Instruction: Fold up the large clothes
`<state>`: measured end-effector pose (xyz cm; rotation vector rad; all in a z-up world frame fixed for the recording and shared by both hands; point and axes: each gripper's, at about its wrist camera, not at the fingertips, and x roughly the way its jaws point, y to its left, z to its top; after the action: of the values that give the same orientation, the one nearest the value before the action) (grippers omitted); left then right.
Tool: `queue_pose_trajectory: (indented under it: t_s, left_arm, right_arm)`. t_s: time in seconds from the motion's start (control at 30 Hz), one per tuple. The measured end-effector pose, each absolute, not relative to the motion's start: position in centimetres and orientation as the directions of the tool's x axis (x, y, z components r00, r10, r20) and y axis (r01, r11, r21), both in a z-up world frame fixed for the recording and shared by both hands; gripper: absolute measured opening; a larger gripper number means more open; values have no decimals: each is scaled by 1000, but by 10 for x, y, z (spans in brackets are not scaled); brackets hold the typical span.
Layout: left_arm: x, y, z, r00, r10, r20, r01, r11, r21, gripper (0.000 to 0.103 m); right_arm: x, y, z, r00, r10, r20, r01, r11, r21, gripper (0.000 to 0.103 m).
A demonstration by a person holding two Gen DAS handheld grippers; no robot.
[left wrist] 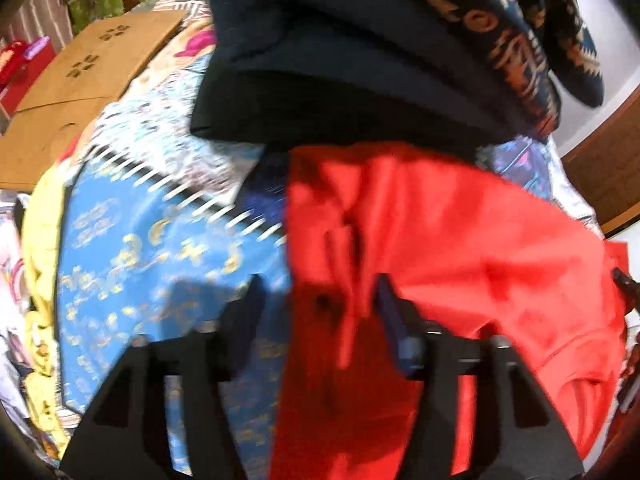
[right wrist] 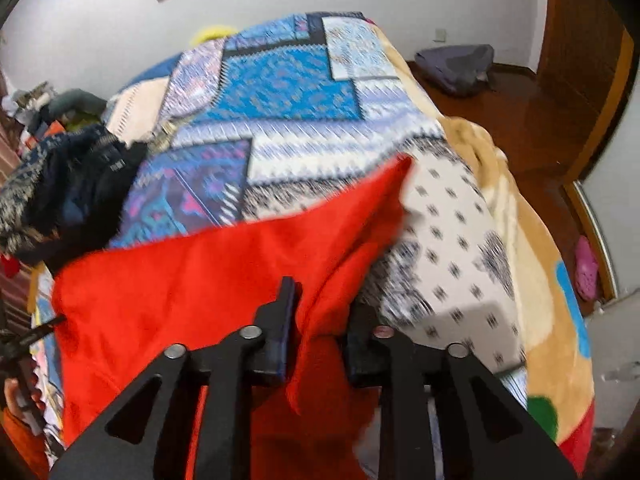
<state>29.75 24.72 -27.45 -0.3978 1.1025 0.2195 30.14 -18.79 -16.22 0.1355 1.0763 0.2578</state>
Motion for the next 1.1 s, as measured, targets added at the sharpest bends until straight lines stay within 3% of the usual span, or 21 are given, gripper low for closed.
queue_pose_trajectory:
  t_s: [0.07,0.23,0.47,0.8,0.87,1.03,1.1]
  left_arm:
    - [284,251,-273,440,-15,-898,-367,910,-195,64]
    - [248,265,-258,421,11,-907,-377,912,-164,63]
    - [186,266,-228,456,-40,-889,-345,913,-218,64]
    - [130,238,-290,336,-316,-887,-353,831,-430,64]
    - [118,236,-305,350,-403,-846,-379,765,-521,66]
    - [99,225,-299,411,-473,-780,-344,711,-613,68]
    - [94,216,-295,414,-486,-769,-326,710,-624,68]
  right_arm:
    - [290,-195,-158,447,249,-859,-153,968,201,37]
    - [250,-211,-129,472,262,-842,-212,961,179,40]
    - [207,-228,-104,505,322,-801,-245,943,225,59]
    - [169,-230,-157,373,360,-855,-236,928,289,60]
    - [161,-227,-166,352,372,-859,-239,923,302,60]
    - [146,-217,-171,328,403,-855,-241,910,337,62]
    - [142,-212,-170,321,419,-849,-252,902,350,58]
